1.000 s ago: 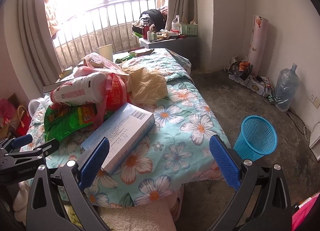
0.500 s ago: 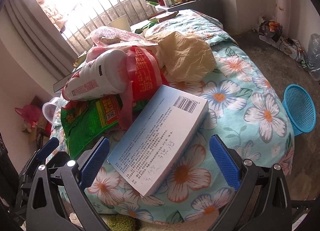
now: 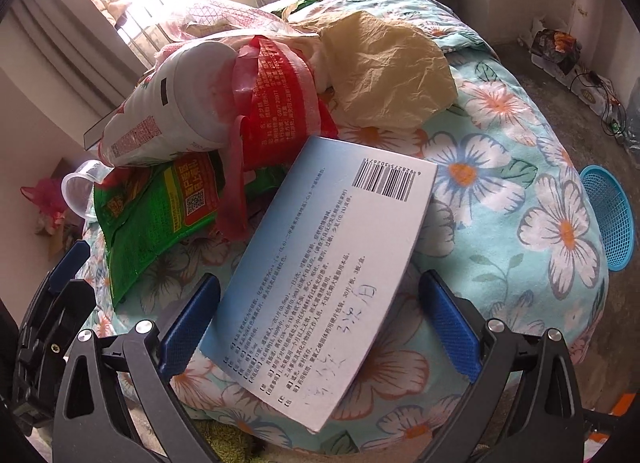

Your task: Collect trash

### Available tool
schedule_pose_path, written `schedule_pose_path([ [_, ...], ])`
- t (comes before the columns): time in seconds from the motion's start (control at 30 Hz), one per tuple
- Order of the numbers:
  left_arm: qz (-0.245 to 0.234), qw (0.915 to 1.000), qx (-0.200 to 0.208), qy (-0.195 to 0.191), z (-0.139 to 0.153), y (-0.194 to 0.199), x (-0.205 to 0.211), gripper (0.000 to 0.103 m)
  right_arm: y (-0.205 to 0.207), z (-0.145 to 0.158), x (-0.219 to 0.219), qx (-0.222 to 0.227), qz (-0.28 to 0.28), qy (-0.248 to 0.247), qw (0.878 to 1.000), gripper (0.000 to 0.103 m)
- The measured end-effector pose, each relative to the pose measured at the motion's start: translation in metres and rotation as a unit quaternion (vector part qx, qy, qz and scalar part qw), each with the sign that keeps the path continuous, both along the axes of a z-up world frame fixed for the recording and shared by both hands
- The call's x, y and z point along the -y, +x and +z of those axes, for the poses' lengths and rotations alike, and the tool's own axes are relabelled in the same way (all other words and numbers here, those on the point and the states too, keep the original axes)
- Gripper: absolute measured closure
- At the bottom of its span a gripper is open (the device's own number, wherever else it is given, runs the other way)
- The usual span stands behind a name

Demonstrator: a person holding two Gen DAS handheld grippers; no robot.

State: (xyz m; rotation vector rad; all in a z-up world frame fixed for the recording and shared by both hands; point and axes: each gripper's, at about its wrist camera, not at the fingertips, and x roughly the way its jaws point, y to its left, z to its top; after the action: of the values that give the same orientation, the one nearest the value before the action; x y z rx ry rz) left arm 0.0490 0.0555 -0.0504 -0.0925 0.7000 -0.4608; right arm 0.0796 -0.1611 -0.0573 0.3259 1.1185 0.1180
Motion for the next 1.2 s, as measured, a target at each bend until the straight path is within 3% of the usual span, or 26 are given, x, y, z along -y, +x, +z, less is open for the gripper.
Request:
schedule_pose_path([
  [0.4,-0.024,0.9997,0.004,-0.001,0.024,0.005,0.014,0.009,-0.013,0.027,0.052,0.053,-0.049,0.113,0.991,0.006],
  [0.53,-0.026,0.9984,0.027,-0.042,0.065,0.033,0.007,0.009,-0.010,0.044,0.061,0.087,-0.059,0.121,0.987,0.006],
  [0.67,-0.027,0.9924,0.030,-0.116,0.106,0.072,-0.001,0.009,-0.002,0.061,0.073,0.129,-0.068,0.138,0.980,0.006],
  [0.77,-0.034,0.9885,-0.006,-0.148,0.114,0.114,0.007,0.009,0.006,0.066,0.080,0.145,-0.066,0.150,0.976,0.006],
  [0.83,-0.028,0.9892,-0.040,-0.138,0.108,0.144,0.016,0.009,0.013,0.067,0.083,0.150,-0.063,0.157,0.974,0.006],
  [0.9,-0.018,0.9878,-0.080,-0.133,0.098,0.170,0.024,0.022,0.022,0.067,0.085,0.153,-0.060,0.165,0.972,0.006],
  [1.0,-0.012,0.9822,-0.142,-0.122,0.074,0.199,0.033,0.031,0.034,0.063,0.089,0.154,-0.055,0.173,0.971,0.006],
  [1.1,-0.009,0.9808,-0.171,-0.094,0.055,0.212,0.041,0.038,0.043,0.054,0.091,0.148,-0.054,0.182,0.970,0.006],
  [1.2,-0.006,0.9823,-0.171,-0.076,0.047,0.213,0.043,0.055,0.052,0.046,0.094,0.143,-0.054,0.187,0.970,0.006],
])
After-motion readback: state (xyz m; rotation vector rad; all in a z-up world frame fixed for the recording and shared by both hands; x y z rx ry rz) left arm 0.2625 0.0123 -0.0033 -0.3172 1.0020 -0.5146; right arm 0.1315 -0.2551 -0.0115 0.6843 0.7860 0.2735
